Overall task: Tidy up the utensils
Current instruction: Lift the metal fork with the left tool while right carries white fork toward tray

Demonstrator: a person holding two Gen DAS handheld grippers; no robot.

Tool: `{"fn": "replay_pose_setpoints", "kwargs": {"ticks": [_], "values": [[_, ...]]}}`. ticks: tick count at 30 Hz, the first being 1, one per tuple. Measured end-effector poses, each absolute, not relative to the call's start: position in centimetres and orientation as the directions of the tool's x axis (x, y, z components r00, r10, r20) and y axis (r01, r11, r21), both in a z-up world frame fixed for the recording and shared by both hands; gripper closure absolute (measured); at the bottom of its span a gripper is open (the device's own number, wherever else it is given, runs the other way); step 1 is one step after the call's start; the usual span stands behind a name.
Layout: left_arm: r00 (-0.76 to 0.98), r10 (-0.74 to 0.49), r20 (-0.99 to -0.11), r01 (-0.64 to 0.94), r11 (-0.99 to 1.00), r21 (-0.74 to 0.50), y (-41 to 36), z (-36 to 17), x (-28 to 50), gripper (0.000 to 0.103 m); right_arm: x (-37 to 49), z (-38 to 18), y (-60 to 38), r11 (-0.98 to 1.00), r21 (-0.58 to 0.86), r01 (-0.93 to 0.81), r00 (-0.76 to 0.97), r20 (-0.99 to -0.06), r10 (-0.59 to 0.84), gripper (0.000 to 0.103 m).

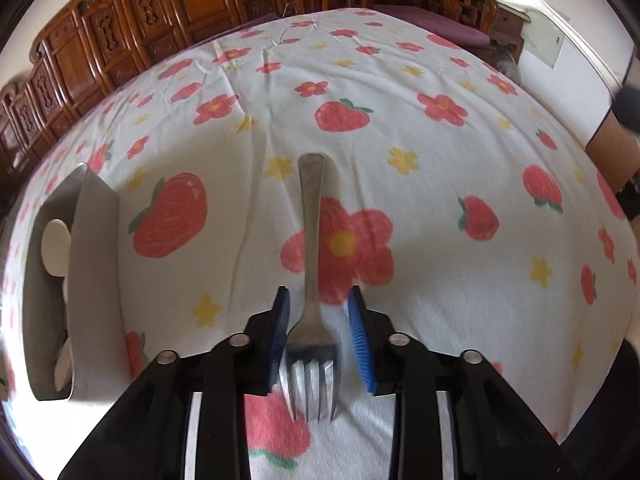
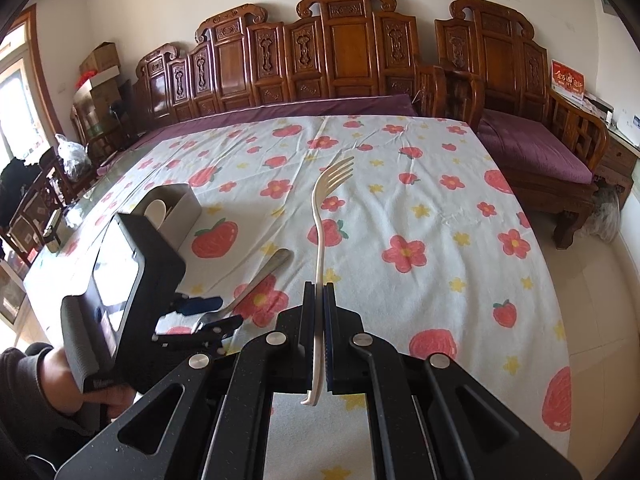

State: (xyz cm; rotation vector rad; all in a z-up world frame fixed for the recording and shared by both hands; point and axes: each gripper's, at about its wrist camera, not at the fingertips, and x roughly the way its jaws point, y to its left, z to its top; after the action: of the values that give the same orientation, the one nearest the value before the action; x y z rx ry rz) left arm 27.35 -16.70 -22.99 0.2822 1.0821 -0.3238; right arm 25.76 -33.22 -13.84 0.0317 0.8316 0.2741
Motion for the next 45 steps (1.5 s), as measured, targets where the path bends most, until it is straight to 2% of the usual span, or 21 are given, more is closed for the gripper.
{"fn": "replay_pose_setpoints", "kwargs": {"ticks": [4,7,8,17,26,37,45], "values": [[0.418,-0.128,-0.9,0.383,0.923,0.046,-16.9,-23.2,28.6,0.073,25.8,-13.9,-33.4,0.965,0.137,-0.225,0.638,-0.727,0.252,0.098],[0.405,-0.147,-0.902,0.384,0.923,0.022,-16.9,-23.2,29.1,0.087,25.9,-14.0,-33.4,0.965,0.136,-0.224,0.637,-0.729,0.251,0.098],[0.403,-0.141,-0.904,0.381,0.924,0.026,-16.9,-23.2,29.2,0.096,25.9,-14.1,-33.5,0.965,0.136,-0.225,0.635,-0.73,0.251,0.098],[0.406,-0.139,-0.903,0.394,0.919,0.036,-16.0,-22.6,28.2,0.097,25.8,-14.6,-32.9,0.965,0.123,-0.23,0.628,-0.739,0.244,0.098],[0.495,-0.167,-0.853,0.365,0.931,0.029,-12.7,-18.0,27.5,0.097,26.0,-14.8,-30.1,0.959,0.098,-0.268,0.623,-0.741,0.25,0.098],[0.58,-0.151,-0.801,0.259,0.966,0.006,-5.3,-13.9,29.1,0.097,28.1,-14.6,-23.6,0.934,0.113,-0.338,0.6,-0.738,0.307,0.098],[0.592,-0.107,-0.799,0.154,0.988,-0.018,0.9,-14.4,31.1,0.097,29.8,-13.8,-16.6,0.9,0.147,-0.411,0.572,-0.727,0.38,0.098]]}}
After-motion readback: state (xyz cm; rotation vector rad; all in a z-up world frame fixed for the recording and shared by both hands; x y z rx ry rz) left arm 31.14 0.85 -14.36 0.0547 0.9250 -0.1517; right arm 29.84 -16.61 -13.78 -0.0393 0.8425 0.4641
